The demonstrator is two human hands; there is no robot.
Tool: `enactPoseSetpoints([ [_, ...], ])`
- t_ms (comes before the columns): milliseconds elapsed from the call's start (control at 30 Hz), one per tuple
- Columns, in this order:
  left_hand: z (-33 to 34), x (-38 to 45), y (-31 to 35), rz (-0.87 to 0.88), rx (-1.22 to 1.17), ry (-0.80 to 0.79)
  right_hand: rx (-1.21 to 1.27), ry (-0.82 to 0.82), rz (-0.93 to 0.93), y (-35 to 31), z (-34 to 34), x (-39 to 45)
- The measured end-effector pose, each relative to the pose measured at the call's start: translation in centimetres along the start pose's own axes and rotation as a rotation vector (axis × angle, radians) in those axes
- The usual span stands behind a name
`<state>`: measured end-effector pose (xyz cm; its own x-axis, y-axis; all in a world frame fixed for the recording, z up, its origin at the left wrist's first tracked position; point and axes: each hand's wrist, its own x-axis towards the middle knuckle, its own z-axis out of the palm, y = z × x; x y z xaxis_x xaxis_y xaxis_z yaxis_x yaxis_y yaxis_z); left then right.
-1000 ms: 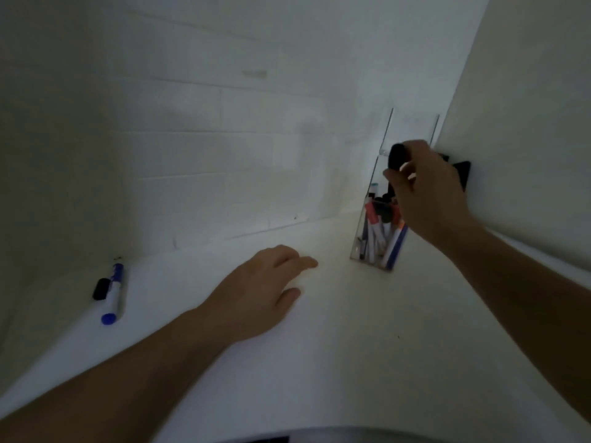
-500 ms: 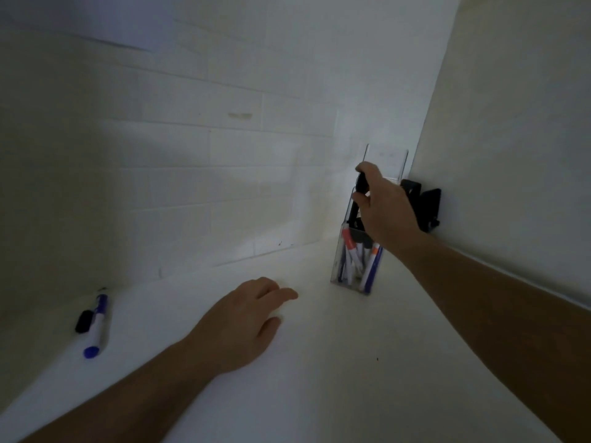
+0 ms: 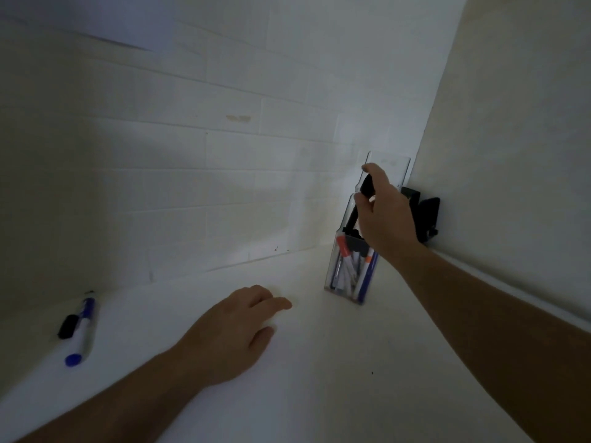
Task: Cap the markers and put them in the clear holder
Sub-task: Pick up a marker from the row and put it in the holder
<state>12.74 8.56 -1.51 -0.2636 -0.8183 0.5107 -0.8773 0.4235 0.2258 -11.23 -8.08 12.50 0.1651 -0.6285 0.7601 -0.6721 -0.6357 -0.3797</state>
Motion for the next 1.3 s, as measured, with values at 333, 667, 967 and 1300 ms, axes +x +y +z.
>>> enactPoseSetpoints([
  [333,0.0,-0.1,0.1,-0.010,0.003,-0.009,-0.231,-0.254,0.008,0.4,0.8,-1.3],
  [667,0.1,-0.2,-0.1,-0.008,0.007,-0.018,-0.426,-0.254,-0.097,0.9,2.0,-1.9],
  [967,0.2,-0.1,-0.3,0.033,-0.001,0.004,-0.401,-0.204,-0.014,1.5,2.5,-2.7],
  [1300,-7.2,0.4,-4.5,-0.158,0.158,0.304,0.085,-0.267,-0.507,-8.4,9.5,-9.7],
])
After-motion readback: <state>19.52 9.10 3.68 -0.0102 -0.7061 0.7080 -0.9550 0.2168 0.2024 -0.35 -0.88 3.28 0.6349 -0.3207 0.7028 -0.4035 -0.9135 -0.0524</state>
